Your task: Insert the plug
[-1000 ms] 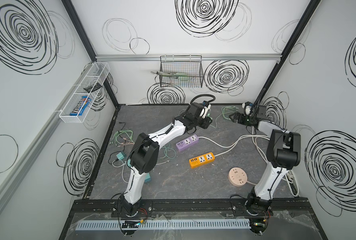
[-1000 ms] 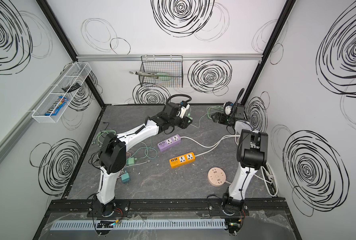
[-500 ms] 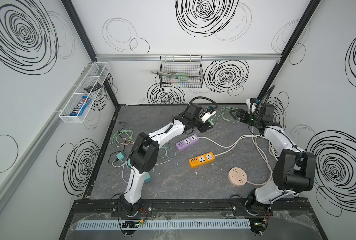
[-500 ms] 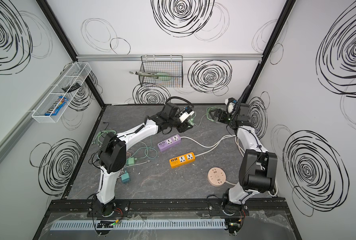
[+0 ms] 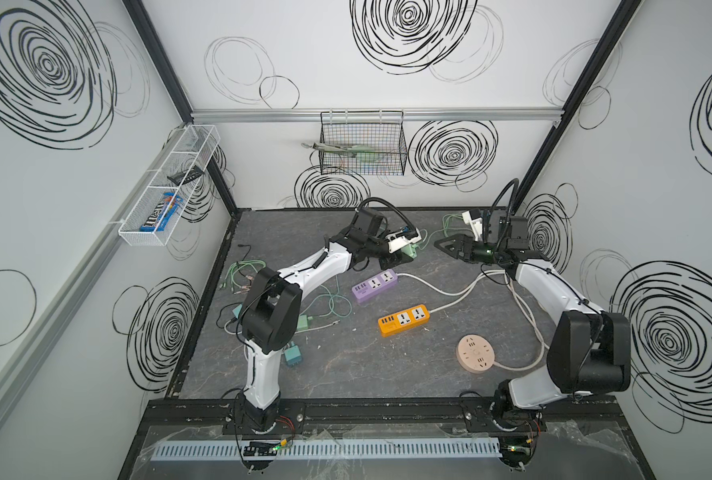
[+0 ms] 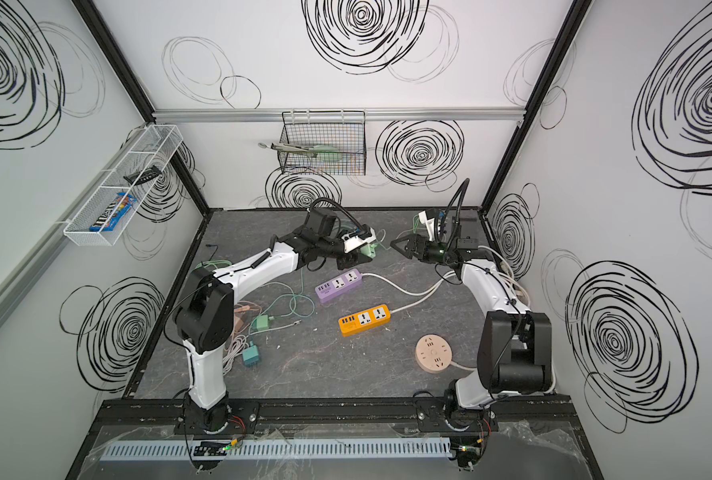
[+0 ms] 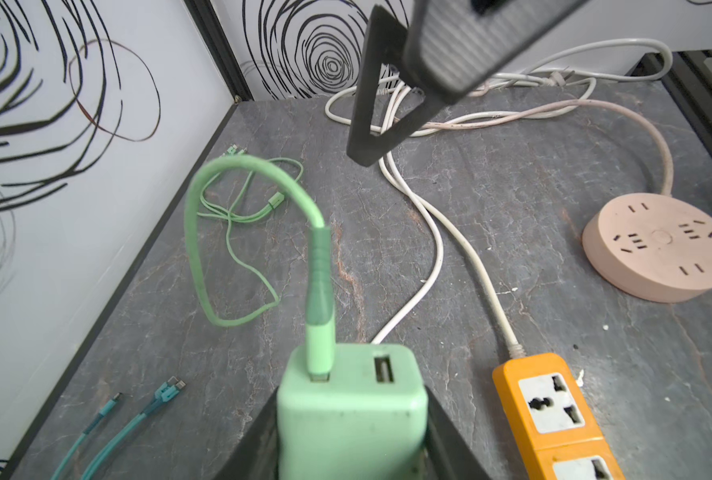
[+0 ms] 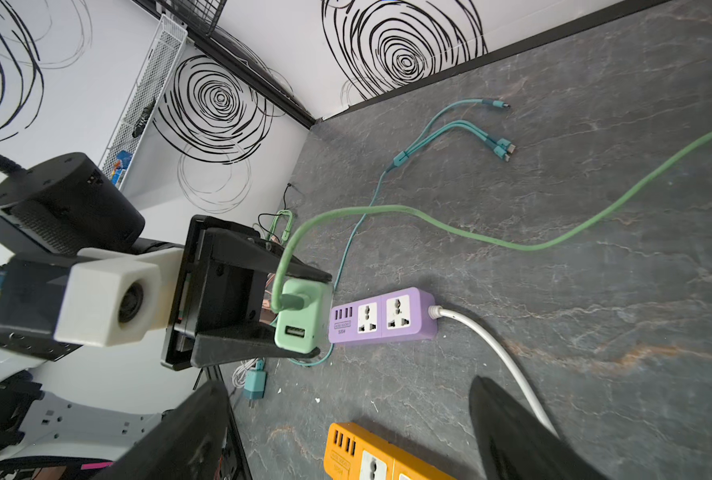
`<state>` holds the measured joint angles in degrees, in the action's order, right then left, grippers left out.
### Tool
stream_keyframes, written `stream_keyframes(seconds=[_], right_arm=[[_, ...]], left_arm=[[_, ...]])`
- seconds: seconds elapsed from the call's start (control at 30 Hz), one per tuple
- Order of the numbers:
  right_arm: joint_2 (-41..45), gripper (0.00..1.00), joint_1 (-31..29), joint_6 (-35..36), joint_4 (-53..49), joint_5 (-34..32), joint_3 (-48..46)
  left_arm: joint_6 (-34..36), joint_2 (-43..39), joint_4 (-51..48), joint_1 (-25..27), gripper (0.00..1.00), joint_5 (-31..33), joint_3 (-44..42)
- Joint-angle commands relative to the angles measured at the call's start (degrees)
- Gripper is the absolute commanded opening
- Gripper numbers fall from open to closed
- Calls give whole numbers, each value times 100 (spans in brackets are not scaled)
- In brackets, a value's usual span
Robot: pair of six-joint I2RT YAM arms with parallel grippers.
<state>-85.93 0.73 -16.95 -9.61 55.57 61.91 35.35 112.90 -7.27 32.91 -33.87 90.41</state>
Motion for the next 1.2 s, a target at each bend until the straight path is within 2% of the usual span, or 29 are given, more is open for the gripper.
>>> stream_keyframes(seconds=[0.0, 0.13, 0.23, 0.37, 0.5, 0.6, 0.73, 0.87, 1.17], right_arm=[[326, 94, -88, 27, -38, 304, -148], [478, 93, -208, -261, 371, 334, -332], [468, 84, -339, -299, 363, -39, -347], [453, 79, -502, -363, 554, 51, -388], [341, 72, -731, -309, 523, -145, -335], [173, 64, -796, -318, 497, -140, -295], [4, 61, -906, -182, 431, 90, -178], [-228, 59, -1043, -178, 364, -150, 7], [-611, 45, -1299, -196, 361, -761, 315]], left_arm=[[674, -274, 389, -2, 0, -199, 40], [1091, -286, 285, 28, 0, -24, -64], [1250, -286, 297, 40, 0, 56, -118], [1459, -295, 258, 75, 0, 14, -147], [1699, -295, 254, 172, 0, 344, -207], [1703, -329, 219, 183, 0, 280, -199], [1762, -407, 214, 224, 0, 352, -251], [1750, -471, 323, 262, 0, 456, -367], [1722, -532, 591, 365, 0, 784, -590]])
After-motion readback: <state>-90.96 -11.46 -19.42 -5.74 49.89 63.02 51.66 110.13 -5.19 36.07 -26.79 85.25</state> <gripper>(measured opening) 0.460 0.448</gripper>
